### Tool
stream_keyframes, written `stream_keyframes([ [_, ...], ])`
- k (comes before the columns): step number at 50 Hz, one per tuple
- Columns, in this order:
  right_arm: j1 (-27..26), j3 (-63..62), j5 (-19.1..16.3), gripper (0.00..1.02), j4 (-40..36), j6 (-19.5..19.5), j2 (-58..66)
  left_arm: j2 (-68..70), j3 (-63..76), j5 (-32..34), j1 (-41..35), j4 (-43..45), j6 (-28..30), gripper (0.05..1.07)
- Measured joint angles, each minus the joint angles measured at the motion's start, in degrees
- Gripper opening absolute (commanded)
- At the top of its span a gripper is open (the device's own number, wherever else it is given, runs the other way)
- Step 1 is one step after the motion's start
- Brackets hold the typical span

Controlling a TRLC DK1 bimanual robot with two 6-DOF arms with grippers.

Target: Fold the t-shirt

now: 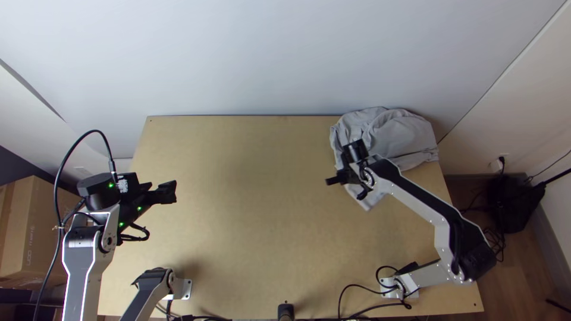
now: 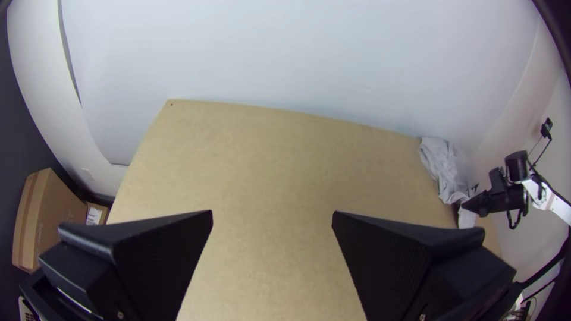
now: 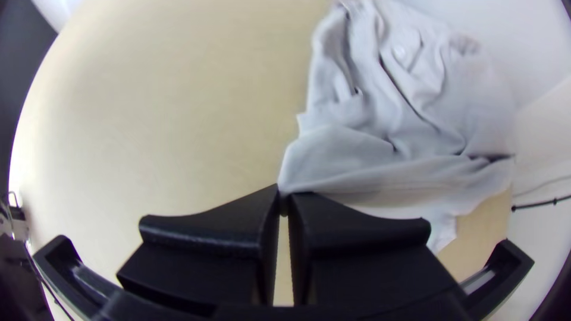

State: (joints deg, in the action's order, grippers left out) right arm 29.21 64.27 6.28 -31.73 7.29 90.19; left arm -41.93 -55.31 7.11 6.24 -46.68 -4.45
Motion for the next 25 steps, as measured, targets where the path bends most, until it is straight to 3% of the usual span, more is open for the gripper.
stream_keyframes([
  [10,13.9,7.0,3.5,0.02,1.9,-0.5,-3.2,2.5,0.0,1.5,-1.2,0.0,-0.1,1.02],
  [16,18.3,11.5,5.4,0.02,2.7,-1.8,-1.4,5.2,0.0,4.0,-2.6,-0.4,-0.8,1.02],
  [25,23.2,17.0,6.4,0.02,10.6,-5.9,3.6,8.6,0.5,6.0,-2.8,-0.9,-3.6,1.02],
])
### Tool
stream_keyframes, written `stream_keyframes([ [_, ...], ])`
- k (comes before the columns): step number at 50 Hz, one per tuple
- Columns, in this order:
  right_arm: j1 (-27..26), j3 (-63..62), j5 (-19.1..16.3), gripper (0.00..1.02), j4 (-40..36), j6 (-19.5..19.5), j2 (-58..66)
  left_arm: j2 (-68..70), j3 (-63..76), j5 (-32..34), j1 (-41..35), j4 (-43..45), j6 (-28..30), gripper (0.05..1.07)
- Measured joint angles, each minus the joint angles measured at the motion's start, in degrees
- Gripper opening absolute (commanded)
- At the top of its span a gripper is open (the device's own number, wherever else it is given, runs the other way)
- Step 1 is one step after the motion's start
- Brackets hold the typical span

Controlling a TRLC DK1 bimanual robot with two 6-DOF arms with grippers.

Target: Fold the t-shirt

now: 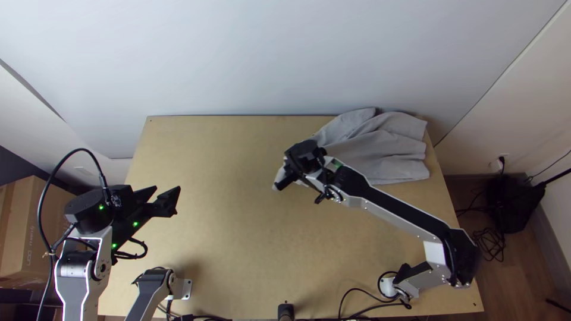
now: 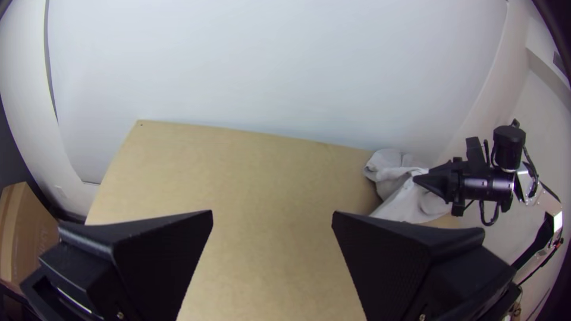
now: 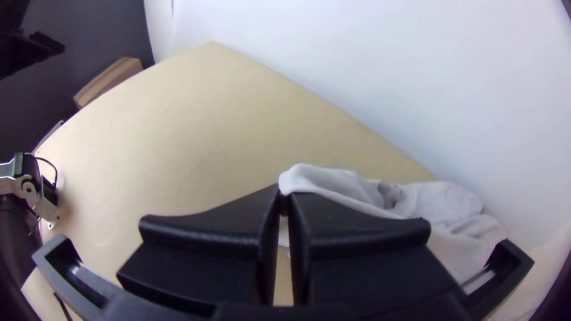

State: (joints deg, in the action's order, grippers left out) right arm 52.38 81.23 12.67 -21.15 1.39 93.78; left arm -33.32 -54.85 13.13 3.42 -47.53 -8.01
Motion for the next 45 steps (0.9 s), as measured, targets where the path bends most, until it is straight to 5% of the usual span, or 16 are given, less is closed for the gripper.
stream_keyframes([
  [21,6.5,31.0,0.7,0.02,13.4,-6.1,15.5,3.2,4.3,3.0,0.0,-0.6,-4.3,1.02],
  [32,3.4,47.8,4.9,0.02,17.7,-6.4,27.8,8.5,11.6,9.0,0.0,3.7,-11.2,1.02],
  [45,-1.1,48.2,7.5,0.02,21.7,-6.6,28.8,8.2,19.8,10.7,-5.4,12.9,-13.9,1.02],
])
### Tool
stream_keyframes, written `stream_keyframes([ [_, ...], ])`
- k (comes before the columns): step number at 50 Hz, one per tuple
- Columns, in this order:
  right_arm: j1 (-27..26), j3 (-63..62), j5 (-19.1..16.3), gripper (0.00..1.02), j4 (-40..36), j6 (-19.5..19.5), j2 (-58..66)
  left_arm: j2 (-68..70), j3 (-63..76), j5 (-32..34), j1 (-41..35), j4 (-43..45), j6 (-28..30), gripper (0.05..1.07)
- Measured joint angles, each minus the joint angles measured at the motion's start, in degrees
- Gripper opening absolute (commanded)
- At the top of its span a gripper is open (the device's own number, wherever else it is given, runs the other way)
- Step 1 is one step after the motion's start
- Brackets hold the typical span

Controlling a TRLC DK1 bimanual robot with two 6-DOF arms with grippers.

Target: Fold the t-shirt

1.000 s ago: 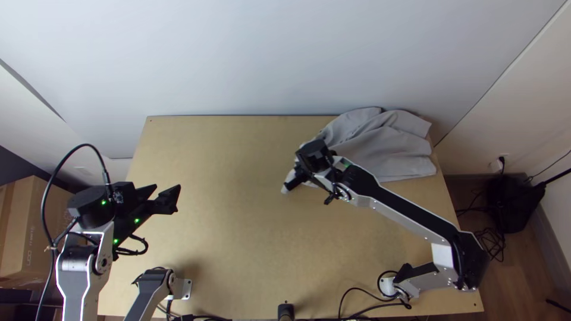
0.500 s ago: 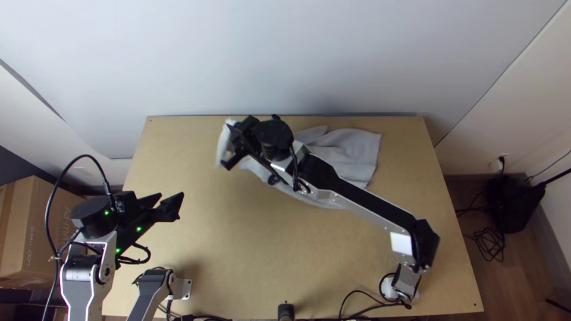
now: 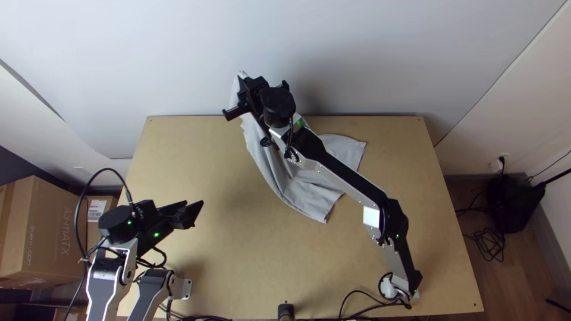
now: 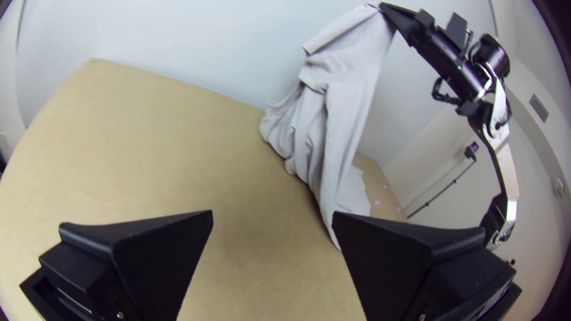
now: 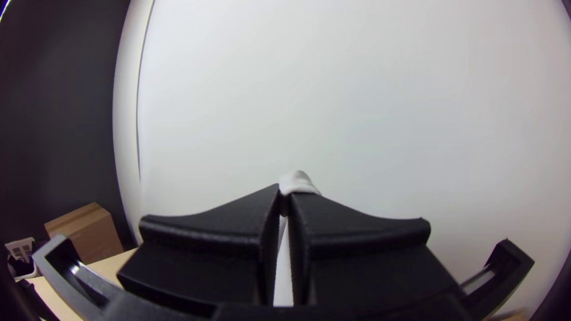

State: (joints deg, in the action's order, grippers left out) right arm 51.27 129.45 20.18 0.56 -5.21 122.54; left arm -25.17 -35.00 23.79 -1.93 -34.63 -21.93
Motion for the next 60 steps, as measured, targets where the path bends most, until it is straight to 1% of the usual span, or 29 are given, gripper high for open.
stream_keyframes([
  [11,-2.1,-6.9,1.0,0.02,-0.2,0.7,-3.8,-7.6,1.4,-0.1,-11.9,9.7,-0.1,1.01],
  [16,-3.6,-7.7,1.5,0.02,-0.2,0.7,-5.3,-10.9,3.2,0.0,-18.3,13.9,0.1,1.01],
  [21,-5.1,-8.0,1.9,0.02,-0.1,0.7,-6.7,-16.2,4.6,-0.1,-22.1,18.1,0.3,1.01],
  [27,-6.6,-8.4,2.6,0.02,-0.1,0.7,-8.2,-23.2,5.0,-2.4,-27.7,25.0,0.3,1.01],
  [35,-7.6,-10.0,3.0,0.02,-0.1,0.7,-9.9,-34.8,4.2,-7.7,-34.7,34.2,-0.2,1.02],
  [43,-9.1,-10.7,3.0,0.02,-0.1,0.7,-10.7,-46.7,0.8,-11.1,-42.2,40.3,-1.7,1.02],
  [52,-11.4,-12.5,3.0,0.02,-0.1,0.7,-12.1,-55.6,-4.0,-13.1,-46.7,45.1,-3.4,1.02],
  [60,-12.9,-14.7,3.0,0.02,-0.1,0.9,-14.3,-62.9,-8.6,-14.5,-48.5,46.5,-3.8,1.02],
])
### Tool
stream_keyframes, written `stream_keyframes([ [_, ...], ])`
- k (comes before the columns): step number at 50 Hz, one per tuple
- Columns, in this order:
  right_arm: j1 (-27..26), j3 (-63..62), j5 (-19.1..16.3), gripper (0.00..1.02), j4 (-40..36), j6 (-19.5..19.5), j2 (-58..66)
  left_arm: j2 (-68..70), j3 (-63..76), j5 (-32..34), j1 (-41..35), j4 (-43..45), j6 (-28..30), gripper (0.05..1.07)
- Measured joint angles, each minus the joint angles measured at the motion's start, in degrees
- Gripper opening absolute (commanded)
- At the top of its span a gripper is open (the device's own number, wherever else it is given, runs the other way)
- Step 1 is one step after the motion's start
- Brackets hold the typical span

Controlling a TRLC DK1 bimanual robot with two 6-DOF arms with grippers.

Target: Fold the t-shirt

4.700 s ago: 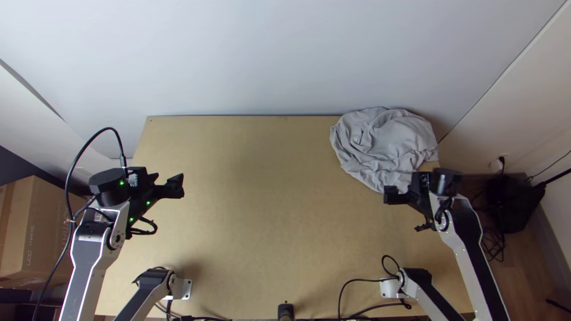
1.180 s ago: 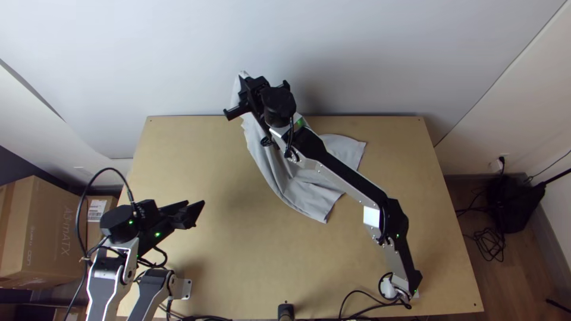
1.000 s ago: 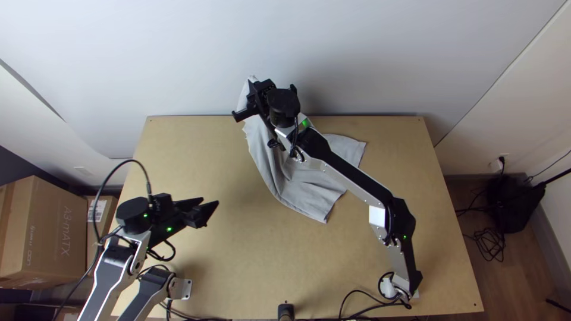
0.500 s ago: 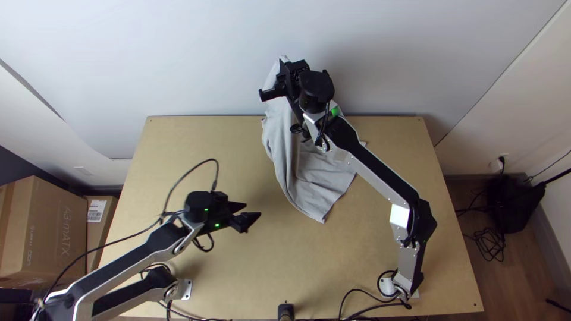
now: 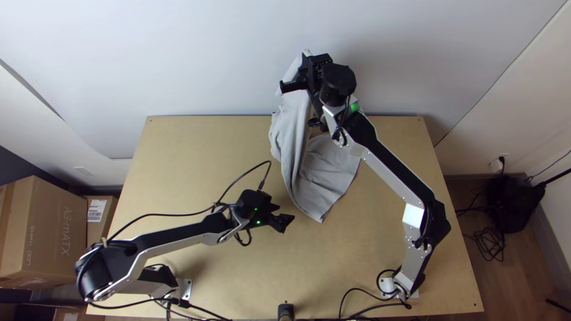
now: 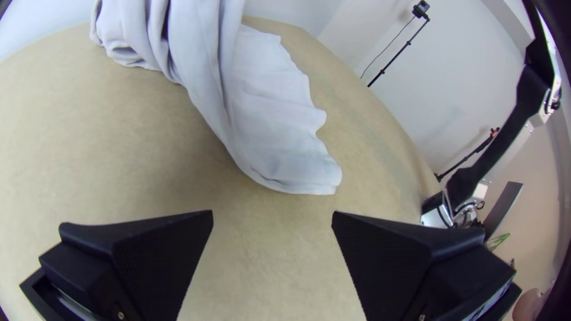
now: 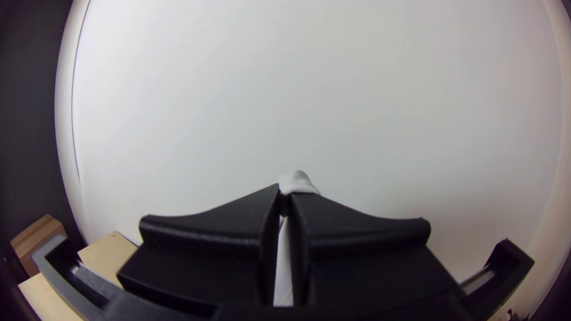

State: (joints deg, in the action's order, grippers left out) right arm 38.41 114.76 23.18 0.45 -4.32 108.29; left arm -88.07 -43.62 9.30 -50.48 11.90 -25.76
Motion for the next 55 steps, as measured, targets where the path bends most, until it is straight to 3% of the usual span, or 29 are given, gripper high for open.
stream_keyframes([
  [41,-1.9,-3.8,0.0,0.02,0.8,0.2,-5.7,-17.4,-12.6,-2.5,-3.3,3.5,0.0,1.0],
  [44,-1.9,-3.8,0.0,0.02,0.8,0.2,-6.3,-18.1,-13.3,-2.5,-3.3,3.7,0.1,0.8],
  [49,-2.1,-4.3,0.0,0.02,0.8,0.5,-7.3,-18.7,-13.7,-3.0,-3.3,3.8,0.3,0.29],
  [53,-2.6,-5.3,0.0,0.02,0.8,1.0,-8.4,-19.0,-13.7,-3.8,-3.3,3.8,0.2,0.08],
  [55,-3.0,-5.9,0.0,0.02,0.7,1.1,-9.2,-19.1,-13.7,-4.3,-3.3,3.8,0.2,0.08],
])
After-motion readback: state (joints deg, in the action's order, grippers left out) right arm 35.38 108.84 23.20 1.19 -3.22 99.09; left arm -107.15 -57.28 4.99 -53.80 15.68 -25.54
